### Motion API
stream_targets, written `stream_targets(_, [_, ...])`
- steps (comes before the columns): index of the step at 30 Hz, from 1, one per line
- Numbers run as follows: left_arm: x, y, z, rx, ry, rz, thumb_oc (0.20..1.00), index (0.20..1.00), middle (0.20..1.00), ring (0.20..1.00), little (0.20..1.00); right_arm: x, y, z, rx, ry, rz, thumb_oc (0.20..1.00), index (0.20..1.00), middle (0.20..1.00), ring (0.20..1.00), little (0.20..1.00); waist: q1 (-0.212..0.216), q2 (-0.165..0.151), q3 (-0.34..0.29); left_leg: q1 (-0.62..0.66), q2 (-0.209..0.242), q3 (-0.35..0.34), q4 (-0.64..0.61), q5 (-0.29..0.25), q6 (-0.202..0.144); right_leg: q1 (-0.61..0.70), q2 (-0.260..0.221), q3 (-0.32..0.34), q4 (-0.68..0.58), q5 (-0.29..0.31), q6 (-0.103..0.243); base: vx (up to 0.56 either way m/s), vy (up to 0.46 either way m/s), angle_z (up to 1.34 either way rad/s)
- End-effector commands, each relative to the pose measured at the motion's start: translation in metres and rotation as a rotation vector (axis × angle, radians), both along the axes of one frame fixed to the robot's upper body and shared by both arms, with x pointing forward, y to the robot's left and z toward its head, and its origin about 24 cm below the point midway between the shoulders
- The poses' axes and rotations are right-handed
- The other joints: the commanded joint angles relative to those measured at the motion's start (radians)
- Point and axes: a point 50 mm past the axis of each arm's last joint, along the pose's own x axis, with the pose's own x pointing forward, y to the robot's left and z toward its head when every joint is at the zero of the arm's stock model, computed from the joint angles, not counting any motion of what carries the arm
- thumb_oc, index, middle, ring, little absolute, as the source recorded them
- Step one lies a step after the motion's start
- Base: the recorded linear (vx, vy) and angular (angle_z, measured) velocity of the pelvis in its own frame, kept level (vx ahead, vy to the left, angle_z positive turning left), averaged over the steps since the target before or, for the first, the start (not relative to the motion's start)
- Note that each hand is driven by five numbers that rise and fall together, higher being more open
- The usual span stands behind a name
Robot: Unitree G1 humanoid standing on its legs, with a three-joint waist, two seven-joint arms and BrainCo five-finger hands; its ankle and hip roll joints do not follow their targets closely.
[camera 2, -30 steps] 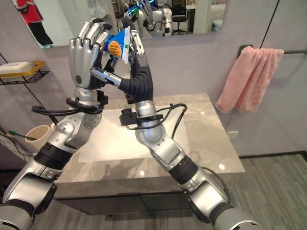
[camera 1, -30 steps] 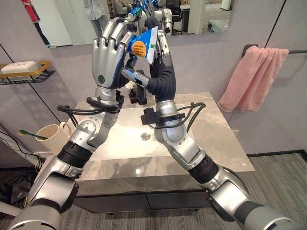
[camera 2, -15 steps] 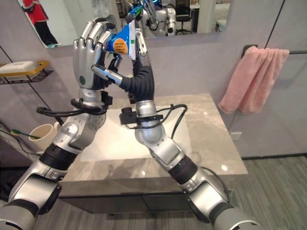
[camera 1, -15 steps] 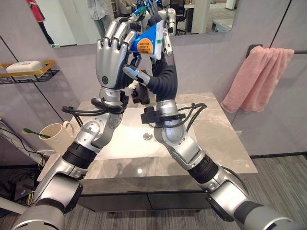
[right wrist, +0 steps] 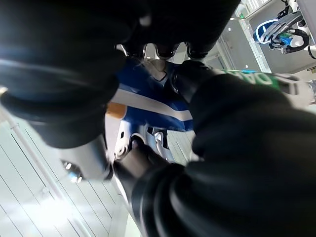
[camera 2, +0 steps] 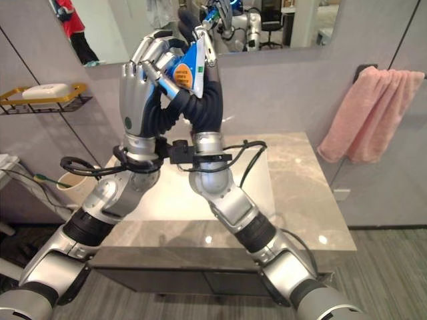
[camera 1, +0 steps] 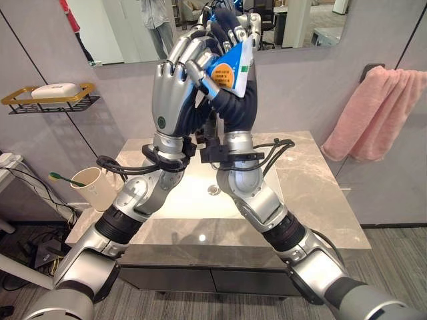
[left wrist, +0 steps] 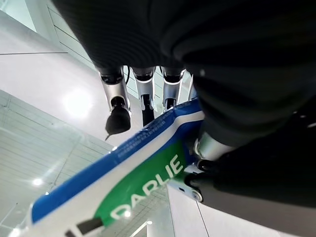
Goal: Put brush and paste in cup on sink, flatten towel.
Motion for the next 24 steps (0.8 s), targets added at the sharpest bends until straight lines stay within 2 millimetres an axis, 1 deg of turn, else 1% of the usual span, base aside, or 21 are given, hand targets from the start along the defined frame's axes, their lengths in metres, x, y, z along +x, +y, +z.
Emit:
stream_targets(1, [-0.006,-0.011,0.027,0.048,-0.104,-0.076,0.200,0.200,0.200,0.200,0.200,-0.025,0.030,0.054,0.072,-0.193,0.134,0.200,0.200,0.200,0.200,0.200,0.009,-0.074,0.025,0.087,-0.089,0.012,0.009,-0.104,0.065,0.072,-0.054,0.070,0.006,-0.076,0.032,0.00,0.000,0.00])
stream_targets(9, [-0.004,-0.015,0.023,0.042,-0.070,-0.100,0.200,0.200,0.200,0.200,0.200,-0.023,0.028,0.055,0.074,-0.205,0.096,0.200,0.200,0.200,0.200,0.200,0.016,-0.073,0.023,0.086,-0.085,0.002,0.009,-0.099,0.063,0.077,-0.052,0.067,0.006,-0.079,0.029,0.00,0.000,0.00])
stream_targets(14, [-0.004,-0.017,0.017,0.007,-0.024,-0.133,0.203,0.203,0.203,0.203,0.203,-0.025,0.024,0.058,0.090,-0.226,0.054,0.200,0.200,0.200,0.200,0.200,0.021,-0.073,0.025,0.083,-0.082,-0.003,0.010,-0.094,0.063,0.077,-0.049,0.060,0.007,-0.078,0.026,-0.01,-0.008,0.00])
stream_targets(15, [-0.003,-0.017,0.015,-0.006,-0.009,-0.137,0.451,0.451,0.451,0.451,0.451,-0.025,0.022,0.060,0.095,-0.232,0.040,0.200,0.200,0.200,0.200,0.200,0.023,-0.073,0.026,0.081,-0.082,-0.005,0.009,-0.092,0.063,0.077,-0.048,0.060,0.007,-0.078,0.026,-0.03,-0.019,0.02])
stream_targets(16, [-0.002,-0.017,0.013,-0.020,0.011,-0.138,0.627,0.627,0.627,0.627,0.627,-0.025,0.020,0.062,0.104,-0.244,0.021,0.200,0.200,0.200,0.200,0.200,0.026,-0.074,0.027,0.079,-0.082,-0.008,0.009,-0.089,0.063,0.077,-0.047,0.057,0.007,-0.077,0.025,-0.04,-0.017,0.03])
stream_targets(17, [-0.002,-0.016,0.011,-0.030,0.022,-0.143,0.937,0.937,0.937,0.937,0.937,-0.026,0.018,0.064,0.113,-0.252,0.010,0.200,0.200,0.200,0.200,0.200,0.029,-0.074,0.028,0.078,-0.082,-0.010,0.009,-0.088,0.063,0.077,-0.046,0.056,0.006,-0.077,0.024,-0.03,-0.014,0.04])
stream_targets(18, [-0.002,-0.016,0.011,-0.030,0.022,-0.143,1.000,1.000,1.000,1.000,1.000,-0.026,0.018,0.064,0.113,-0.252,0.009,0.200,0.200,0.200,0.200,0.200,0.029,-0.075,0.028,0.078,-0.082,-0.010,0.009,-0.088,0.063,0.077,-0.046,0.056,0.006,-0.077,0.024,-0.03,-0.009,0.05])
stream_targets(24, [-0.002,-0.014,0.007,-0.072,0.053,-0.156,1.000,1.000,1.000,1.000,1.000,-0.028,0.012,0.071,0.134,-0.288,-0.041,0.200,0.200,0.200,0.200,0.200,0.036,-0.076,0.033,0.068,-0.078,-0.018,0.007,-0.080,0.062,0.074,-0.043,0.050,0.006,-0.075,0.021,-0.02,-0.010,0.07])
